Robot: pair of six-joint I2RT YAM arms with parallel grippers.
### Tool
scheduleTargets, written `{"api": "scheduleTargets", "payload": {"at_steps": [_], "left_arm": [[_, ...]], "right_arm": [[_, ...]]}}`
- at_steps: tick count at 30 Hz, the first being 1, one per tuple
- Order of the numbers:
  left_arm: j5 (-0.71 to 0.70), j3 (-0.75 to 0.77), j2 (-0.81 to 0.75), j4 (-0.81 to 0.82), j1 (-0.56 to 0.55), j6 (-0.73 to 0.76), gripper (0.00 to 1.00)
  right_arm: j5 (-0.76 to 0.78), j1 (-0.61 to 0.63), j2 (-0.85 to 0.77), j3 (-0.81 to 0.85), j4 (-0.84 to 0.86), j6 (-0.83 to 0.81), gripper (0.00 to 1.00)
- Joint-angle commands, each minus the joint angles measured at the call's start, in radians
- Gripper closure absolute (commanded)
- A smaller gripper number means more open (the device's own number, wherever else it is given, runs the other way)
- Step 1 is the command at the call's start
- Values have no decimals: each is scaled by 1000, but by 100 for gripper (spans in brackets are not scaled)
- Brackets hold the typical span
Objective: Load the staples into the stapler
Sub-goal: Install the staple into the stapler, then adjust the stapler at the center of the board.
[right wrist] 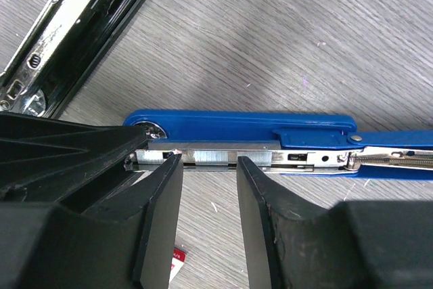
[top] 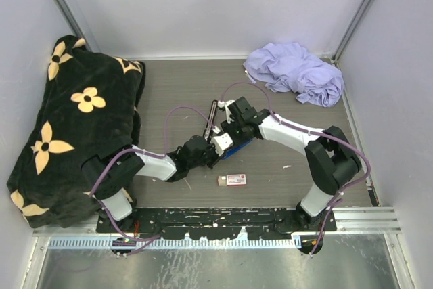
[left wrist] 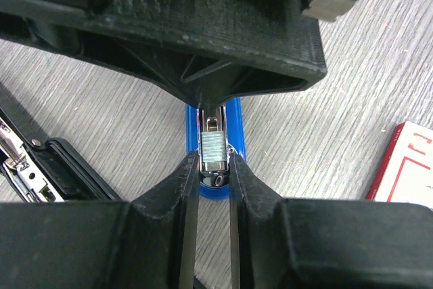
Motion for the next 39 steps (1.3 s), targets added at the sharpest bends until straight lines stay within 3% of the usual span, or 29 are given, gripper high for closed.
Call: {"api": "scheduleTargets", "payload": {"at_steps": [1,4,10,13,17,20,23,28,33,39], "left_arm": [[13,19,3,15,-9,9,82],[14,16,1,22,-9,4,78],[31,9,-39,33,-9,-4,45],[62,40,-125,-38,-10,-17,38],[42,83,-262,-122,-8,-56,37],[-78,114,-348,-227,-3,-120,37],[-214,179,-416,-457,31,-265,35],[-178,326,-414,-842,170,-551,32],[-129,322,-372,-860,232,-634,31],[-72,396,-203,-805,253,-615,31]], "right_arm": [[3,-1,-88,25,4,31,56],[2,-11,-121,22,0,47,56],[64,-41,-175,-11,2,85,56],[95,-67,-215,-40,13,111,55],[117,-115,-282,-81,40,145,54],[148,-142,-332,-109,60,167,53],[176,-157,-381,-144,79,177,51],[191,-161,-427,-181,85,185,47],[170,-160,-461,-236,116,223,47],[157,-160,-505,-286,134,239,47]]}}
